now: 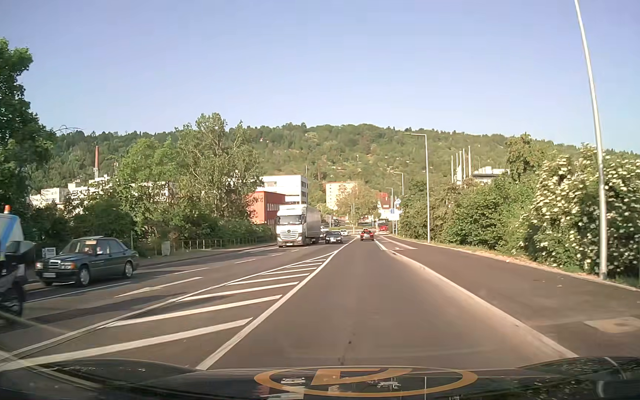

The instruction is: Follow the waypoints while adhering to traffic rules and regulations

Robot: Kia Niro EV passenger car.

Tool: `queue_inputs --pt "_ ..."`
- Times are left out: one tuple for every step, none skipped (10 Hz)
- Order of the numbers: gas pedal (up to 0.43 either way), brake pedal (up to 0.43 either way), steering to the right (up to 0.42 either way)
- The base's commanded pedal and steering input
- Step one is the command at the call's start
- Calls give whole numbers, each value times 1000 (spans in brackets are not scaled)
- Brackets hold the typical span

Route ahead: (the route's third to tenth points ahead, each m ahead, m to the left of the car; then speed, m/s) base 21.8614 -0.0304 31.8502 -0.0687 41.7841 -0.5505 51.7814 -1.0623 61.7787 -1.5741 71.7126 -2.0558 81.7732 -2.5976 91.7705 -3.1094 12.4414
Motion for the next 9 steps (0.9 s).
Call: queue_inputs --pt "118 0 11" --pt "98 0 11" --pt "87 0 11" --pt "87 0 11" --pt "87 0 11" --pt "87 0 9" --pt "87 0 5" --pt "87 0 5" --pt "87 0 4"
